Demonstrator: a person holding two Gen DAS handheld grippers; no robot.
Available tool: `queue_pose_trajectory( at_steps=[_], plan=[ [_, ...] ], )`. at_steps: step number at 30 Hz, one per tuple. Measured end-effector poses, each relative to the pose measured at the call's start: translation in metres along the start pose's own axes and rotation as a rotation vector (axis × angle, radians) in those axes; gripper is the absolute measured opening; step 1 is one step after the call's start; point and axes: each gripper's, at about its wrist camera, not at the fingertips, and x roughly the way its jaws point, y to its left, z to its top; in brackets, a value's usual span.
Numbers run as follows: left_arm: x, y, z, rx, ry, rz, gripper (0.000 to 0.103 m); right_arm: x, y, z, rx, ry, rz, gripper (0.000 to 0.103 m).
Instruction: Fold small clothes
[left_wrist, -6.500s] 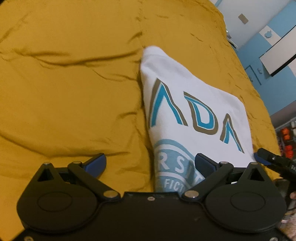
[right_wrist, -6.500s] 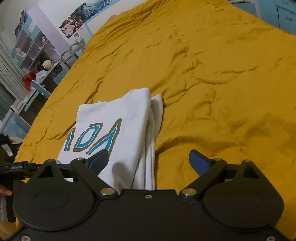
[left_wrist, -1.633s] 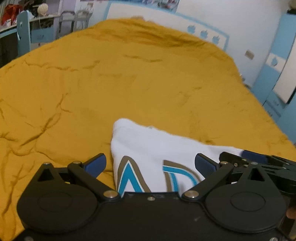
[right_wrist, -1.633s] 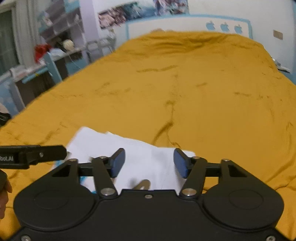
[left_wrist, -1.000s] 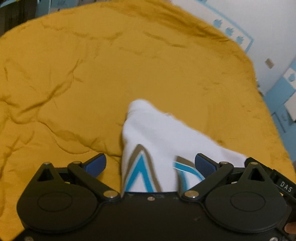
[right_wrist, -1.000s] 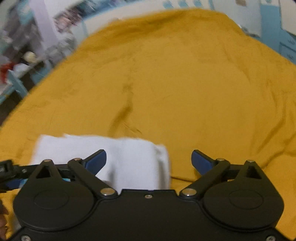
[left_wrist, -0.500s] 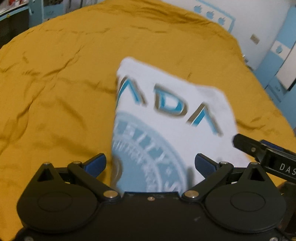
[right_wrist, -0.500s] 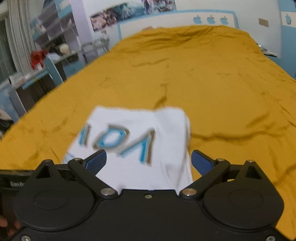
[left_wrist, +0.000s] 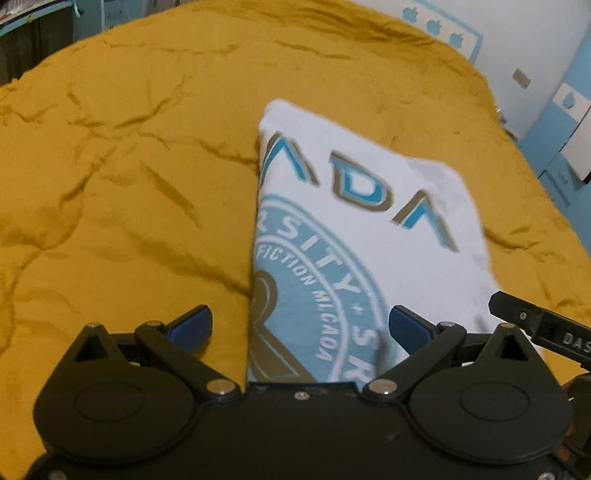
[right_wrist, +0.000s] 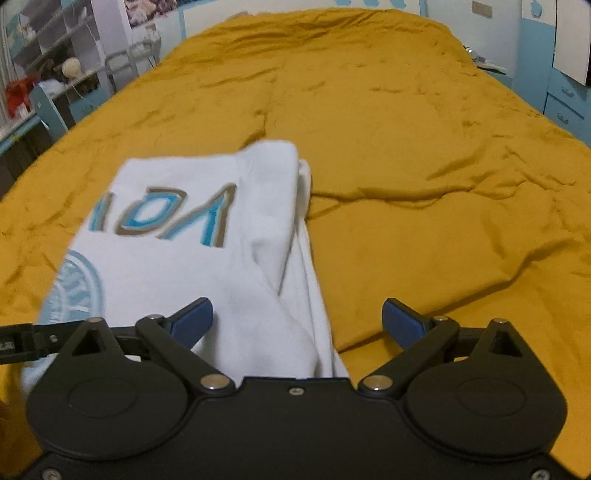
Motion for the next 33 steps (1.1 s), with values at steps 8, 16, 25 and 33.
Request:
queue_pose_trajectory(
  at_steps=[8, 16, 25, 33],
  plan=[
    [-0.042, -0.016, -0.022, 0.068, -0.032, -0.041, 0.103, -0.05, 0.023, -0.016, -0.088, -0.065, 0.084, 0.1],
    [-0.024, -0.012, -0.042, 0.046, 0.034, 0.0, 0.103, -0.028, 0.016, -0.041, -0.105, 0.012, 0.026, 0.1],
    [-0.009, -0.013, -0.052, 0.092, 0.062, 0.046, 0.103, -0.012, -0.006, -0.053, -0.046, 0.078, -0.008, 0.099],
    [-0.04, -0.021, -0.033, 0.068, -0.011, 0.01, 0.103, -0.043, -0.006, -0.031, 0.009, -0.023, 0.071, 0.099]
  ],
)
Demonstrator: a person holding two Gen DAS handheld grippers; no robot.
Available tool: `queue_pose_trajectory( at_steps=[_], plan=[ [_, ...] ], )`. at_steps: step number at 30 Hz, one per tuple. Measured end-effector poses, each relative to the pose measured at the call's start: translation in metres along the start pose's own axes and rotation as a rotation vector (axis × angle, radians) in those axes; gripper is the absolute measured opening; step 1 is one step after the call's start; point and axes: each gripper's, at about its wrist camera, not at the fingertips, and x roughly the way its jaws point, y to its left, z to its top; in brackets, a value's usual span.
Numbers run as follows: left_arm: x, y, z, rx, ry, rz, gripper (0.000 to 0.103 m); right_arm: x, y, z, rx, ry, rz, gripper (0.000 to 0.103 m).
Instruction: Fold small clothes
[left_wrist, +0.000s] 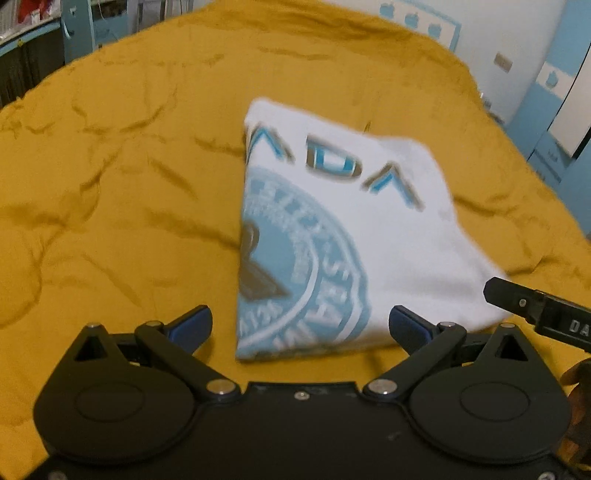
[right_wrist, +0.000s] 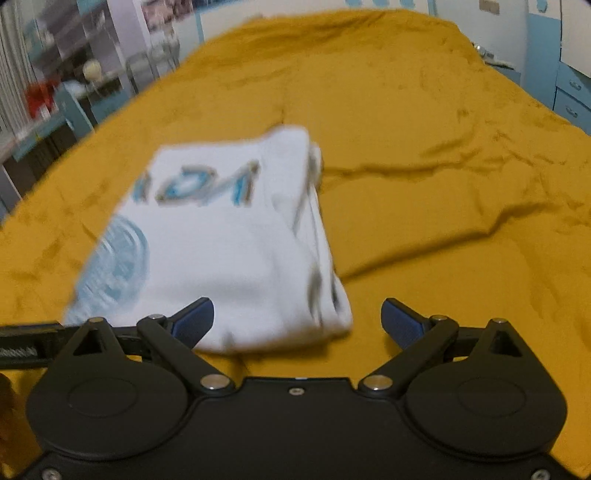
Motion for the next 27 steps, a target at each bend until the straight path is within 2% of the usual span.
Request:
queue_pose_trajectory(
  at_steps=[4, 8, 16, 18, 22, 27],
  plan=[
    [-0.004, -0.001, 0.016, -0.005, -0.032, -0.023, 0.103, -0.008, 0.005, 0.009, 0.025, -0.05, 0.149, 0.099],
    [0.015, -0.001, 0.023, -0.007, 0.006, -0.003, 0.103, 0.011, 0.007, 0.006, 0.037, 0.004, 0.165, 0.099],
    [0.045, 0.004, 0.017, -0.017, 0.085, 0.019, 0.103, 0.044, -0.014, -0.01, 0.044, 0.094, 0.027, 0.099],
    [0.046, 0.004, 0.016, -0.016, 0.088, 0.023, 0.103, 0.047, -0.017, -0.012, 0.038, 0.102, 0.02, 0.099],
    [0.036, 0.001, 0.019, -0.018, 0.079, 0.019, 0.103, 0.04, -0.016, -0.008, 0.024, 0.094, -0.002, 0.099],
    [0.0, -0.005, 0.023, -0.001, 0.038, 0.022, 0.103, 0.008, -0.002, 0.004, -0.018, 0.042, -0.025, 0.101]
  ],
)
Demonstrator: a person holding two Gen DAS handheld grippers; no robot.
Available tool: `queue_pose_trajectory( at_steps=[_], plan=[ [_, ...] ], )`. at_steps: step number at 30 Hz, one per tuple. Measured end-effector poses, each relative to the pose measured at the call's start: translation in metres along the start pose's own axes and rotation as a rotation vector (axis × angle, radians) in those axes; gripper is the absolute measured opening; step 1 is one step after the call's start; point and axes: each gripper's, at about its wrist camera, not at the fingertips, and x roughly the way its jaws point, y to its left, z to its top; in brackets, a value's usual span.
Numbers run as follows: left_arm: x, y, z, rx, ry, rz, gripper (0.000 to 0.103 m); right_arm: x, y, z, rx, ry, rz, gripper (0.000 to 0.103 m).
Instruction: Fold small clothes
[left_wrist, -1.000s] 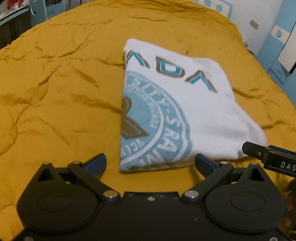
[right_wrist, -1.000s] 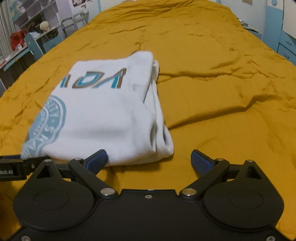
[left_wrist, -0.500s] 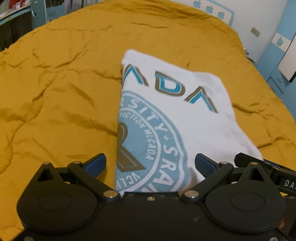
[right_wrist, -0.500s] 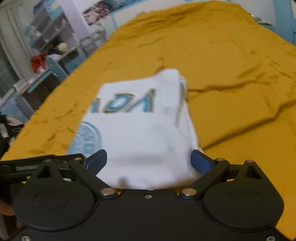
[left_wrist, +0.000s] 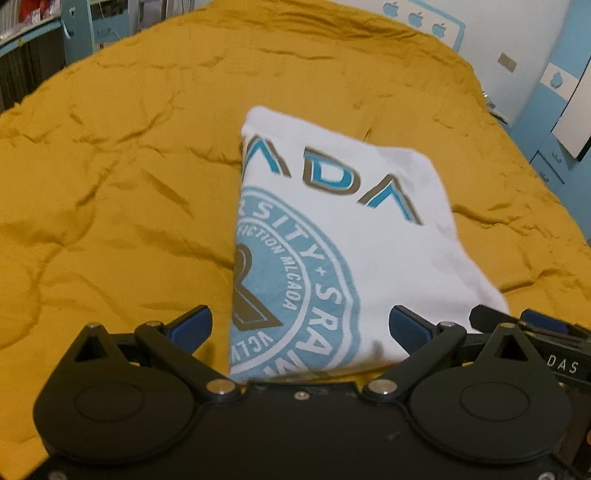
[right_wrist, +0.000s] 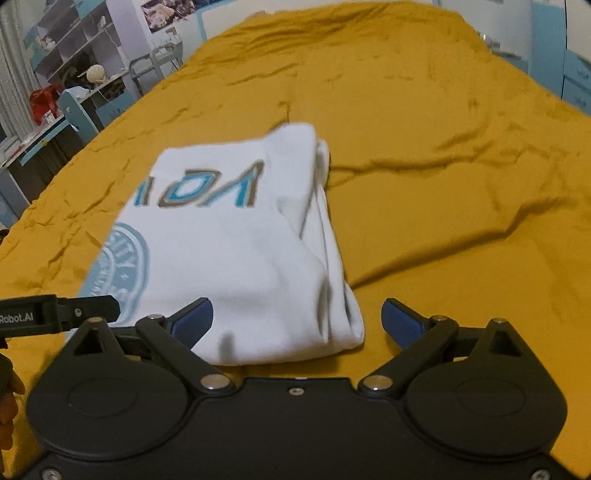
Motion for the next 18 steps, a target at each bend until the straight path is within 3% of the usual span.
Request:
queue_pose_trajectory(
  at_steps=[6, 18],
  plan=[
    [-0.058, -0.008, -0.005, 0.032, -0.054, 0.022, 0.103, -0.052, 0.02, 0.007, -0.06, -0.055, -0.031, 0.103],
    [-0.158, -0.017, -0.042, 0.049, -0.112, 0.065, 0.103, -0.146, 0.049, -0.007, -0.076, -0.059, 0.012, 0.103]
  ],
)
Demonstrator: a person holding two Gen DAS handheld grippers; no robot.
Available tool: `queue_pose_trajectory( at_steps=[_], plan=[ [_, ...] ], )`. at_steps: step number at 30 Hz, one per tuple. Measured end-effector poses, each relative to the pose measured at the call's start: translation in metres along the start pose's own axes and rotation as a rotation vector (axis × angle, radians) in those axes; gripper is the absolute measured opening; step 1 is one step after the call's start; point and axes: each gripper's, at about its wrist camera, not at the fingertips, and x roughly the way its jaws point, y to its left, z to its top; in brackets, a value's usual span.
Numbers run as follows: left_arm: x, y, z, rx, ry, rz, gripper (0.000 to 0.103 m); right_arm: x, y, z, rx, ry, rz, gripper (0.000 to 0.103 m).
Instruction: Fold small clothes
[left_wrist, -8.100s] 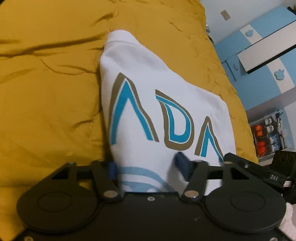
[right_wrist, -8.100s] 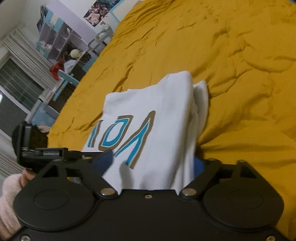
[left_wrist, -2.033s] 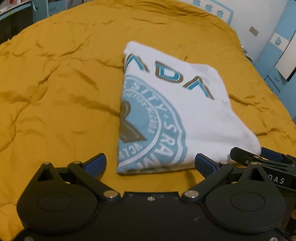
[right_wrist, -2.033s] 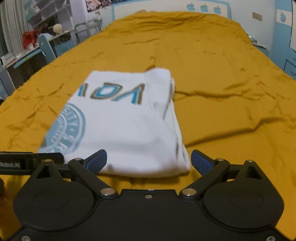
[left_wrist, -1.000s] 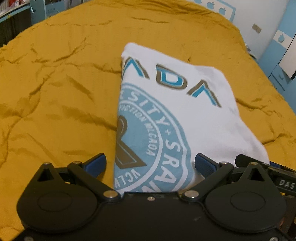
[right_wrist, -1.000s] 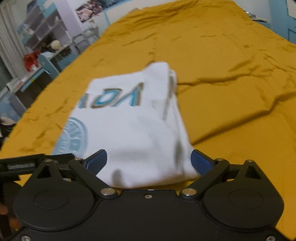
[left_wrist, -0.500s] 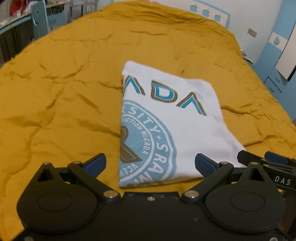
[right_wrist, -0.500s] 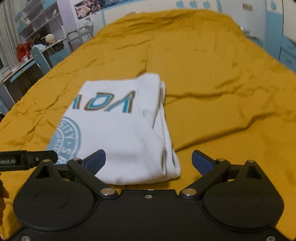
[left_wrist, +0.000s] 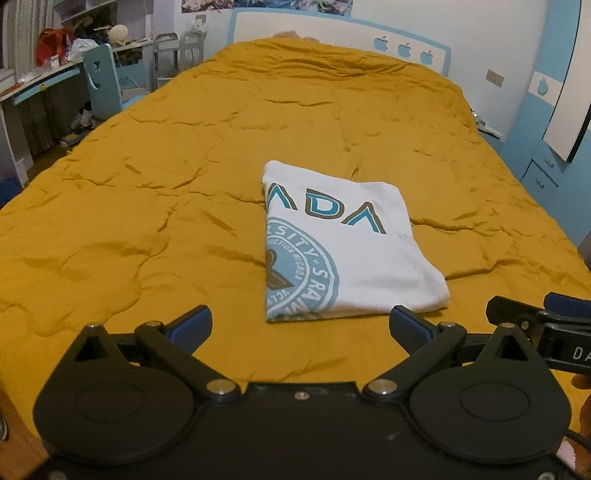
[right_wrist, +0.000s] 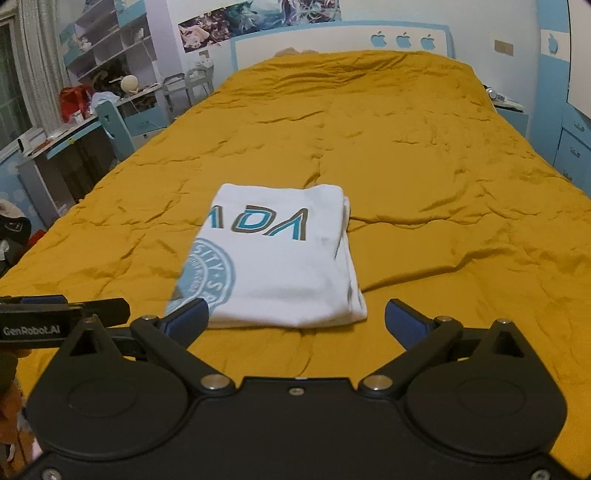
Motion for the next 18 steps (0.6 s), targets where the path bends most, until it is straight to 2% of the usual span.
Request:
queue_pose_trajectory(
  at_steps=[9, 18],
  plan=[
    [-0.045, -0.004, -0.015, -0.045, 0.004, -0.02, 0.103, -0.033, 0.012, -0.013, -0.01, 0.001, -0.017, 0.103],
    [-0.05, -0.013, -0.013, -0.03, 0.008, -0.011, 0.103, -0.039, 0.016, -0.012, 0.005, 0.001, -0.024, 0.103]
  ],
)
